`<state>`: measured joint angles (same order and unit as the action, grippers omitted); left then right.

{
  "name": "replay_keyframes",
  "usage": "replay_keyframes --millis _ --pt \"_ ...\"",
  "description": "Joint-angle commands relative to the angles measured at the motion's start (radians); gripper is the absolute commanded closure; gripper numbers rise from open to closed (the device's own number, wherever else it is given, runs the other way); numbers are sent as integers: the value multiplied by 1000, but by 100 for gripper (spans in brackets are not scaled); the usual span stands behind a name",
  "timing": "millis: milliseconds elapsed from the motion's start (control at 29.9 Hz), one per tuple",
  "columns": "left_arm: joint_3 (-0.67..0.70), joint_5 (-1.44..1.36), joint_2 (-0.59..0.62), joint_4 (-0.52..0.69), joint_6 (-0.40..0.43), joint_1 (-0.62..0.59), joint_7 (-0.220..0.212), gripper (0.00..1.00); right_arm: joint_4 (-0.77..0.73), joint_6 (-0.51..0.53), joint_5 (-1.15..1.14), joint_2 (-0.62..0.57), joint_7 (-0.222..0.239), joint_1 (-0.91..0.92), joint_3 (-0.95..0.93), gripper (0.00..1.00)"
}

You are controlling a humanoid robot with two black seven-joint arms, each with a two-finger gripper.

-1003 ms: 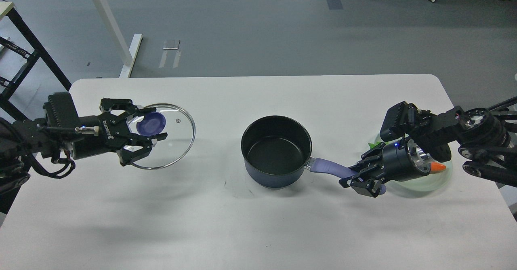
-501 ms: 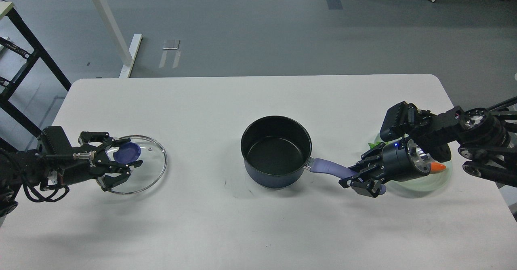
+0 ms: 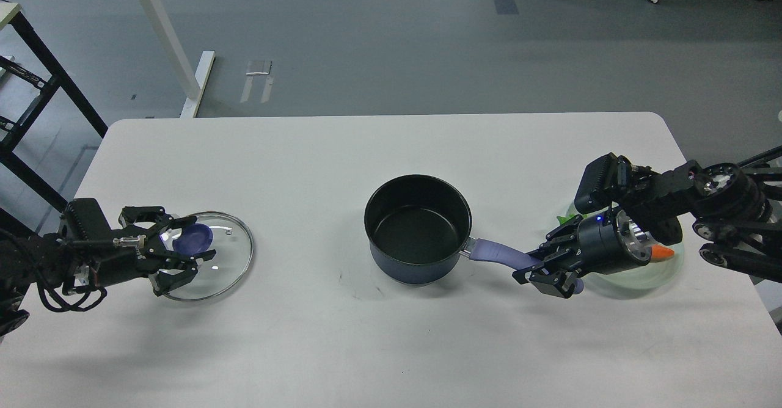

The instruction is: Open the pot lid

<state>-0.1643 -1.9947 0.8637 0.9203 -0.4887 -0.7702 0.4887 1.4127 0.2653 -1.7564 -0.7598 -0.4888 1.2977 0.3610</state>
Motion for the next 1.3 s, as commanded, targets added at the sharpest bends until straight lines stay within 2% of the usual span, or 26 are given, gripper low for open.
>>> replay_keyframes --millis 0,33,100,234,434,468,568,702,802,902,969,1036,1103,1136,1203,1270 --pt "0 1 1 0 0 2 0 10 0 0 0 0 0 0 -1 69" --pt "0 1 1 2 0 0 0 5 0 0 0 0 0 0 -1 69" --pt "0 1 1 3 0 0 0 2 0 -1 0 0 0 0 -1 69" --pt "3 20 14 37 0 -4 0 1 0 0 0 0 0 0 -1 69" --pt "18 351 103 265 0 -29 0 1 -1 -1 0 0 0 0 -1 69" --pt "25 435 124 308 24 -49 0 1 0 -1 0 0 0 0 -1 68" --pt "69 748 158 391 207 -113 0 1 0 -1 0 -1 0 0 -1 68" --pt "199 1245 152 393 431 -123 0 1 -1 -1 0 -3 0 0 -1 68" --pt "247 1584 133 355 512 -120 0 1 0 -1 2 -3 0 0 -1 68" --pt "256 1792 81 281 525 -120 0 1 -1 -1 2 -3 0 0 1 67" --pt "273 1890 32 189 539 -116 0 1 -1 -1 0 -3 0 0 1 66" --pt "327 1956 -20 94 606 -106 0 1 -1 -1 0 -1 0 0 1 66" --pt "380 2005 -73 -13 715 -74 0 1 -1 -1 0 0 0 0 1 66" --pt "405 2022 -96 -58 757 -58 -10 1 -1 -1 0 0 0 0 1 66" --pt "457 2042 -135 -124 818 -41 -83 1 -1 -1 0 0 0 0 1 66" --pt "473 2042 -152 -144 829 -34 -104 1 -1 -1 0 -1 0 0 1 65"
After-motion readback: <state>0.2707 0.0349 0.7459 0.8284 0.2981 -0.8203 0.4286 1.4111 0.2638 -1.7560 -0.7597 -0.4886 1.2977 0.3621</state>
